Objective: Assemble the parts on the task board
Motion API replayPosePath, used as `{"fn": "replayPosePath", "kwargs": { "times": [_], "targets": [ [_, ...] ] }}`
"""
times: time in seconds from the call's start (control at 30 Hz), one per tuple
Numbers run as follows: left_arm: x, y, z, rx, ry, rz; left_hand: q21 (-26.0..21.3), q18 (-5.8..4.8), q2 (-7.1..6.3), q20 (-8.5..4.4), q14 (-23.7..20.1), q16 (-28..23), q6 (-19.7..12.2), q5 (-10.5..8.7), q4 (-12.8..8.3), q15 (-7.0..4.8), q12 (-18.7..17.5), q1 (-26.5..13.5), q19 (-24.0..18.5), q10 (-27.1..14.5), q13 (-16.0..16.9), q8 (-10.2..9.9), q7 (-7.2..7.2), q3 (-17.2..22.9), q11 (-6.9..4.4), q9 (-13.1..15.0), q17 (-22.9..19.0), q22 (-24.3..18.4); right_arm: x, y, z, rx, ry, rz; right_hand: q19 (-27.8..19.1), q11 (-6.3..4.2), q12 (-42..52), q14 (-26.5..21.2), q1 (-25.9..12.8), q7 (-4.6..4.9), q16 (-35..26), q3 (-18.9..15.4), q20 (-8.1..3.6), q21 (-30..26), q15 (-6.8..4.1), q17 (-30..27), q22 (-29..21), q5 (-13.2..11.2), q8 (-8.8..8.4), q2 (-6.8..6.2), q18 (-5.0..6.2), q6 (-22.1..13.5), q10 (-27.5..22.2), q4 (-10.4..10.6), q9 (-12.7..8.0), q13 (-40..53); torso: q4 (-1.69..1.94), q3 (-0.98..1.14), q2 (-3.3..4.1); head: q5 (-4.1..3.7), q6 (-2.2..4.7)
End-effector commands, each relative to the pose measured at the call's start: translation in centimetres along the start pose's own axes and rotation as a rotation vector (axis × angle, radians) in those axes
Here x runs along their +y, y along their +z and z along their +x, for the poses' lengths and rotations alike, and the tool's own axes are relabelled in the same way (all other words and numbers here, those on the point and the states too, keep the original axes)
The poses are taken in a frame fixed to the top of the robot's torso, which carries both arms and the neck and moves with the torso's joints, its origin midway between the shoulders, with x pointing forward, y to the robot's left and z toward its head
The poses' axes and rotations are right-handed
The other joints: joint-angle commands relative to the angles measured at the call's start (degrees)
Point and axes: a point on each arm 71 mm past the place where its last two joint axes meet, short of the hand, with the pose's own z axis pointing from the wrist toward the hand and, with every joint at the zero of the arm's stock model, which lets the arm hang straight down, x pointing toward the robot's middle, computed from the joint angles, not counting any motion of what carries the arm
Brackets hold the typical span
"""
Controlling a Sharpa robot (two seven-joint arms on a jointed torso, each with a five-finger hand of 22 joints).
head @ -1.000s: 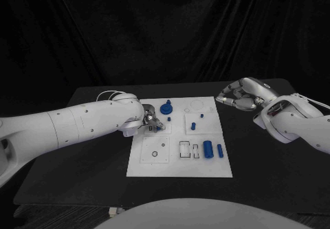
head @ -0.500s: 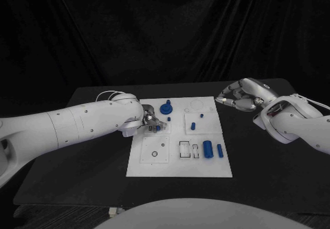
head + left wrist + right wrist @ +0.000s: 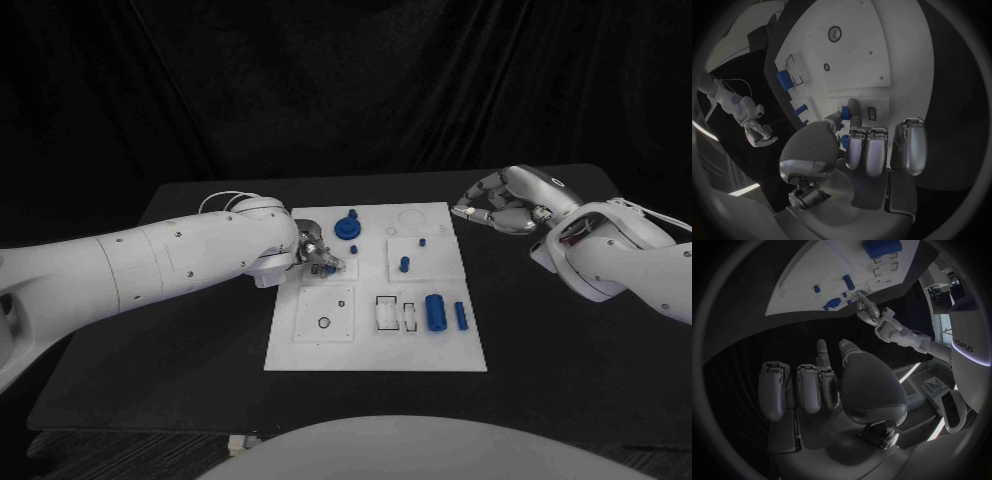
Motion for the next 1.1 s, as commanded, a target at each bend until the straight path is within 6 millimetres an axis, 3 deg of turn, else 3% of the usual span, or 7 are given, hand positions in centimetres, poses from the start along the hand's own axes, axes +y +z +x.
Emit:
{"fn": "replayPosePath", "kwargs": {
  "times": [0.03, 0.3, 0.37, 0.4, 0.5, 0.77, 1.1],
  "targets": [
    [0.31, 0.23, 0.69, 0.021, 0.004, 0.006, -0.39, 0.25, -0.16, -0.27, 4.73, -0.37, -0.83, -0.59, -0.94, -0.2, 0.2, 1.32, 0.12, 5.96, 15.05, -0.38, 0.25, 0.08, -0.36, 0.15, 12.88, 8.48, -0.16, -0.04, 0.17, 0.009, 0.001, 0.018, 3.03, 0.38, 0.2, 3.36, 0.63, 0.17, -0.27, -0.04, 0.47, -0.13, 0.42, 1.06, 12.99, 0.26, 0.05, 0.03, -0.22, -0.23, 6.1, -0.27, 0.07, 15.1, 0.01, 0.0, -0.01, 0.18, -0.01],
    [0.32, 0.28, 0.51, 0.008, -0.004, 0.022, -0.49, 0.26, 0.22, -0.25, 4.57, -0.5, -0.79, -0.92, -2.08, -0.19, 0.2, 3.12, 0.13, 5.96, 15.05, -0.51, 0.17, 0.41, -0.39, 0.41, 12.61, 8.55, -0.16, 0.0, 0.3, 0.013, 0.004, 0.02, 2.9, 0.39, 0.2, 3.32, 0.55, 0.18, -0.36, -0.08, 0.47, -0.38, 0.42, 0.83, 12.9, 0.37, 0.02, 0.1, -0.15, -0.27, 6.1, -0.17, 0.07, 15.1, 0.02, -0.01, 0.0, 0.25, -0.01],
    [0.31, 0.3, 0.47, 0.005, -0.006, 0.024, -0.47, 0.24, 0.5, -0.25, 4.51, -0.56, -0.59, -1.85, -1.95, -0.2, 0.2, 3.21, 0.2, 5.96, 15.05, -0.46, 0.19, 0.28, -0.38, 0.55, 12.51, 8.62, -0.16, 0.01, 0.31, 0.014, 0.004, 0.021, 2.9, 0.39, 0.2, 3.32, 0.55, 0.18, -0.36, -0.08, 0.47, -0.38, 0.42, 0.83, 12.9, 0.37, 0.02, 0.1, -0.15, -0.27, 6.1, -0.17, 0.07, 15.1, 0.02, 0.0, 0.0, 0.27, -0.01],
    [0.31, 0.32, 0.44, 0.003, -0.006, 0.025, -0.51, 0.23, 0.7, -0.23, 4.5, -0.58, -0.4, -4.08, -1.28, -0.18, 0.2, 2.76, 0.24, 5.96, 15.05, -0.46, 0.23, -0.38, -0.36, 0.73, 12.48, 8.69, -0.16, 0.01, 0.32, 0.014, 0.004, 0.021, 2.9, 0.39, 0.2, 3.32, 0.55, 0.18, -0.36, -0.08, 0.47, -0.38, 0.42, 0.83, 12.9, 0.37, 0.02, 0.1, -0.15, -0.27, 6.1, -0.17, 0.07, 15.1, 0.02, -0.01, -0.01, 0.28, -0.01],
    [0.31, 0.36, 0.39, 0.0, -0.008, 0.024, -0.61, 0.23, 0.48, -0.18, 4.44, -0.65, -0.28, -6.53, 0.28, -0.16, 0.2, 1.28, 0.26, 5.96, 15.05, -0.55, 0.29, -1.97, -0.29, 0.94, 12.35, 8.75, -0.17, 0.0, 0.32, 0.015, 0.004, 0.021, 2.9, 0.39, 0.2, 3.32, 0.55, 0.18, -0.36, -0.08, 0.47, -0.38, 0.42, 0.83, 12.9, 0.37, 0.02, 0.1, -0.15, -0.27, 6.1, -0.17, 0.07, 15.1, 0.03, -0.02, -0.02, 0.29, -0.01],
    [0.45, 0.43, 0.23, -0.013, -0.015, 0.011, -0.67, 0.22, -0.58, -0.25, 4.34, -0.76, -0.12, -6.99, 3.47, -0.17, 0.2, -1.51, 0.35, 5.96, 15.05, -0.76, 0.33, -5.79, -0.3, 1.32, 12.16, 8.96, -0.21, -0.06, 0.3, 0.015, 0.004, 0.022, 2.9, 0.39, 0.2, 3.32, 0.55, 0.18, -0.36, -0.08, 0.47, -0.38, 0.42, 0.83, 12.9, 0.37, 0.02, 0.1, -0.15, -0.27, 6.1, -0.17, 0.07, 15.1, -0.01, 0.0, -0.02, 0.38, -0.01],
    [0.51, 0.5, 0.1, -0.025, -0.021, -0.008, -0.43, 0.14, -0.15, -0.33, 4.39, -0.74, 0.38, -6.93, 4.07, -0.28, 0.2, -1.53, 0.63, 5.96, 15.05, -0.61, 0.15, -6.48, -0.43, 1.53, 12.23, 9.2, -0.27, -0.07, 0.3, 0.015, 0.004, 0.023, 2.9, 0.39, 0.2, 3.32, 0.5, 0.18, -0.35, -0.09, 0.47, -0.38, 0.43, 0.84, 12.9, 0.4, 0.02, 0.18, -0.16, -0.26, 6.1, -0.1, 0.08, 15.1, 0.01, -0.01, 0.0, 0.52, -0.01]
  ]
}}
